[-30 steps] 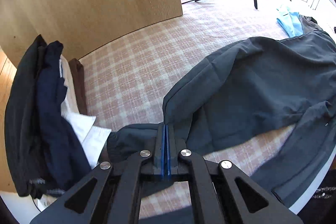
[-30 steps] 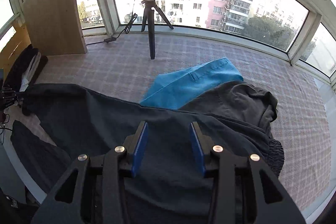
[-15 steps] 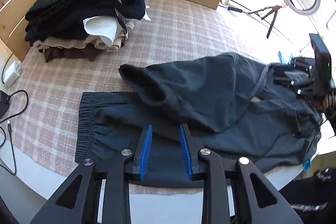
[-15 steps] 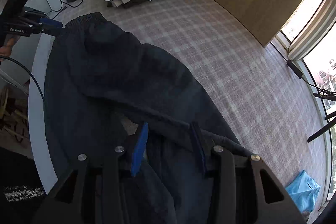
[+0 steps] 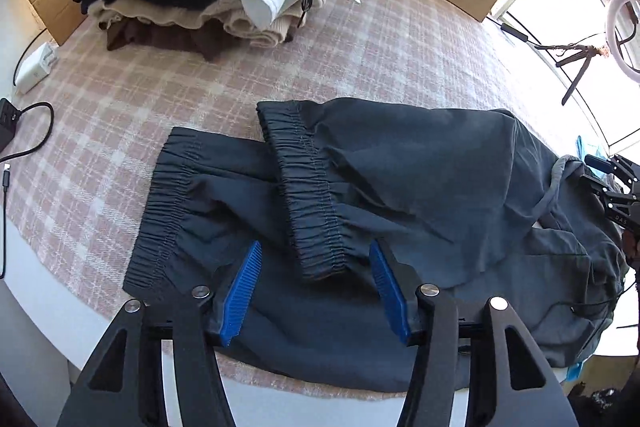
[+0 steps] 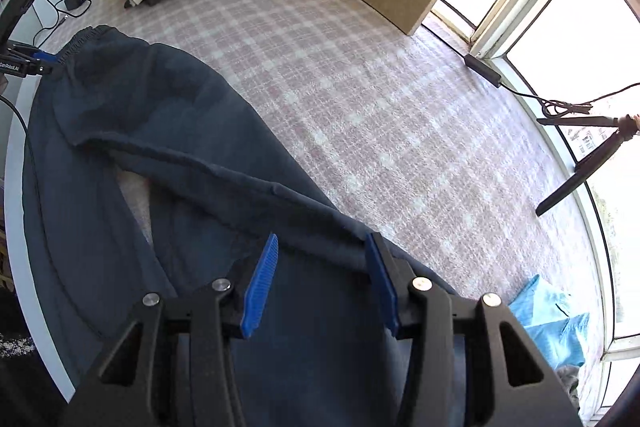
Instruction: Fold clothes
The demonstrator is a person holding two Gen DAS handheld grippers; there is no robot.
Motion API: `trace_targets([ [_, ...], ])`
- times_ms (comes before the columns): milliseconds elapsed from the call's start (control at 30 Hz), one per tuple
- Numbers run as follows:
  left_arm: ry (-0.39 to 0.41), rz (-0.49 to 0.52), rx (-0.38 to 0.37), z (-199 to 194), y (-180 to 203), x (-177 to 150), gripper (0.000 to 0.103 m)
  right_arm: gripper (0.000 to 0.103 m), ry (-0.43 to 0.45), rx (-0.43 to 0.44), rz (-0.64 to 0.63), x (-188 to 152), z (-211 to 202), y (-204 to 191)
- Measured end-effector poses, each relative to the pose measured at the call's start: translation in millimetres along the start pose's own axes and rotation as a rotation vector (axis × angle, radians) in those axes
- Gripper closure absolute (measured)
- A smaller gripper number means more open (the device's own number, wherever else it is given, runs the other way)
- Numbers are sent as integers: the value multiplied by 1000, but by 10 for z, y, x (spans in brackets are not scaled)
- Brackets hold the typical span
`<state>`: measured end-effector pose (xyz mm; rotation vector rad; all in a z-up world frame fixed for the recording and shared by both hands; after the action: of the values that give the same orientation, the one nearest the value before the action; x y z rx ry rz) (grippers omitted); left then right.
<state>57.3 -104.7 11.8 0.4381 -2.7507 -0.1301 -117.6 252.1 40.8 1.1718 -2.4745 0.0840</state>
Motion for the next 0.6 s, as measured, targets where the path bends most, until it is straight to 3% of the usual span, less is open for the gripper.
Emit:
trace_targets([
  [100, 26, -6, -5, -35, 5, 99, 97, 58, -11, -1, 7, -13, 43, 106],
  [267, 79, -13, -5, -165, -26, 287, 99, 58, -16, 4, 0, 0, 56, 126],
  [433, 125, -15, 5, -503, -120, 601, 99, 58, 5, 140, -64, -119, -135, -250],
  [600, 168, 72, 12, -688, 171, 1097, 99, 58, -59, 224, -72, -135, 33, -510],
])
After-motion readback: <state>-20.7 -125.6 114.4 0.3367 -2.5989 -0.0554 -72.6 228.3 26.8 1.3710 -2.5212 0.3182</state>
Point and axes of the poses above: each gripper's, at about its wrist camera, not at the fingertips, and z roughly the way its jaws point, y to its right, x to its top, the point moved 7 cm from there along z, roughly the way its jaws point, and after that the axes turned 7 degrees about z, right-handed, at the moved point
